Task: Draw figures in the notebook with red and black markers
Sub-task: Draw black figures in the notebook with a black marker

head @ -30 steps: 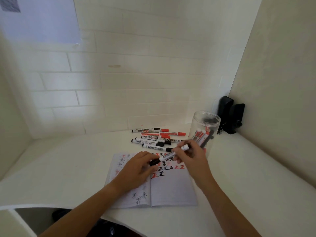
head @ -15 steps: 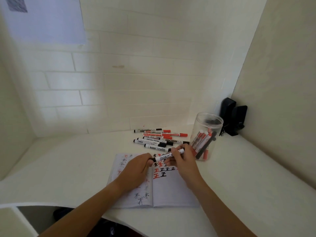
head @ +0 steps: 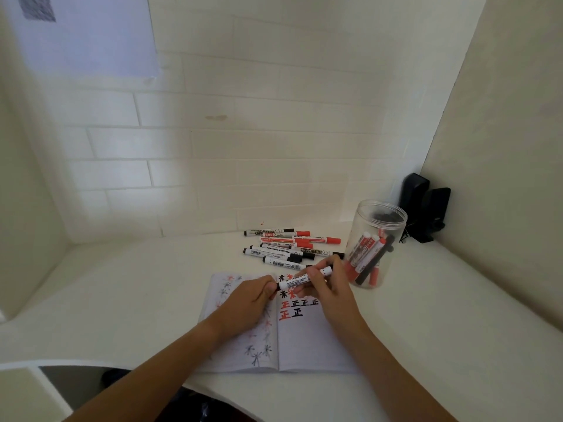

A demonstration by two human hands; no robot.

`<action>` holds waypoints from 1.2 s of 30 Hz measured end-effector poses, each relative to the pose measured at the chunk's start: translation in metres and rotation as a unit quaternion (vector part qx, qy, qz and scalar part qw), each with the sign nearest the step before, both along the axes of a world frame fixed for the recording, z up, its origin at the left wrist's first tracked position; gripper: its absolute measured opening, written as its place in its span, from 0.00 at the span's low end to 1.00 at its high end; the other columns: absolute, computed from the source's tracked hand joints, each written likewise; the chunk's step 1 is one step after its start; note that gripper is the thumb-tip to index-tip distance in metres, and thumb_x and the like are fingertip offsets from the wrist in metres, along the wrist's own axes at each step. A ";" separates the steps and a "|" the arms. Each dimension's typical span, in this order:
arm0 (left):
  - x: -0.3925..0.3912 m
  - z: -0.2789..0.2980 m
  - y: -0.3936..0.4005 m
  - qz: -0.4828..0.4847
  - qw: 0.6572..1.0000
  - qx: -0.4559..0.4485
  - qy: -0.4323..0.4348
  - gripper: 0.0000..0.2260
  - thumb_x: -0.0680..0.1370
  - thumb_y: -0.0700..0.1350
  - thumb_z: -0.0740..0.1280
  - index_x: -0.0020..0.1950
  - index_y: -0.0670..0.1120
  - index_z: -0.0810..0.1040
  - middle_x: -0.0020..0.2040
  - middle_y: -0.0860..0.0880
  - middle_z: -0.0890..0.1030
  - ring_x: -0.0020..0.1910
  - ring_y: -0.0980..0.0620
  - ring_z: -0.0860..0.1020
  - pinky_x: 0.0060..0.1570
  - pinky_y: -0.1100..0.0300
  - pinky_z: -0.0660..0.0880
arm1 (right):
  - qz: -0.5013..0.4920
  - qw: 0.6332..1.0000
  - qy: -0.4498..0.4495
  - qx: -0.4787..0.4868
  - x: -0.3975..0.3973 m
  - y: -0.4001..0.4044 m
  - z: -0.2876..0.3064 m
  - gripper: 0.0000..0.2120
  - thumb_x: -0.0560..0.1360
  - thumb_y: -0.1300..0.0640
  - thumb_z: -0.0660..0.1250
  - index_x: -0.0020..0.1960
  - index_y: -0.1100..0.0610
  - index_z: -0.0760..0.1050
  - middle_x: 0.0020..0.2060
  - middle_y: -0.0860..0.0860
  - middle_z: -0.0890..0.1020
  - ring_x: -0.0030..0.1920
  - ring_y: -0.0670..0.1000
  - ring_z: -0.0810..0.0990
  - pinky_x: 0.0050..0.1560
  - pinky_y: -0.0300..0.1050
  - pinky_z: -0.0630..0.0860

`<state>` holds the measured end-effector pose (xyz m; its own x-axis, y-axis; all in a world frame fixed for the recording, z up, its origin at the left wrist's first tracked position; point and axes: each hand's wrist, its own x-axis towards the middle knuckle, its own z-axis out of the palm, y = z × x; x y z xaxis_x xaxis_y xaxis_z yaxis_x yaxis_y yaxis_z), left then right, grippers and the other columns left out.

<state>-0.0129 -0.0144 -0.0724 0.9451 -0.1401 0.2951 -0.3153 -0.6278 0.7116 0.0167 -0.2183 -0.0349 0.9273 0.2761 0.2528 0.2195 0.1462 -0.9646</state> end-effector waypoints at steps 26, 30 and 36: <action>0.003 0.002 0.000 0.062 0.990 0.017 -0.125 0.08 0.82 0.52 0.59 0.54 0.52 0.76 0.49 0.59 0.74 0.50 0.58 0.74 0.50 0.65 0.70 | -0.059 0.953 -0.170 -0.244 0.009 -0.016 -0.010 0.03 0.80 0.57 0.72 0.50 0.53 0.78 0.40 0.43 0.84 0.43 0.43 0.86 0.40 0.39 0.83; 0.003 -0.002 0.001 0.067 0.984 0.044 -0.158 0.08 0.83 0.48 0.62 0.58 0.51 0.79 0.52 0.59 0.75 0.53 0.59 0.73 0.52 0.68 0.70 | -0.040 0.935 -0.184 -0.300 0.006 -0.018 -0.007 0.10 0.81 0.52 0.69 0.41 0.47 0.79 0.30 0.42 0.81 0.32 0.41 0.80 0.35 0.33 0.72; 0.002 -0.005 -0.003 0.033 0.979 0.088 -0.180 0.20 0.85 0.59 0.51 0.57 0.49 0.78 0.47 0.56 0.74 0.47 0.59 0.71 0.47 0.63 0.70 | 0.025 0.946 -0.108 -0.303 -0.001 -0.012 -0.008 0.11 0.82 0.49 0.68 0.47 0.48 0.88 0.28 0.39 0.80 0.30 0.41 0.74 0.35 0.34 0.67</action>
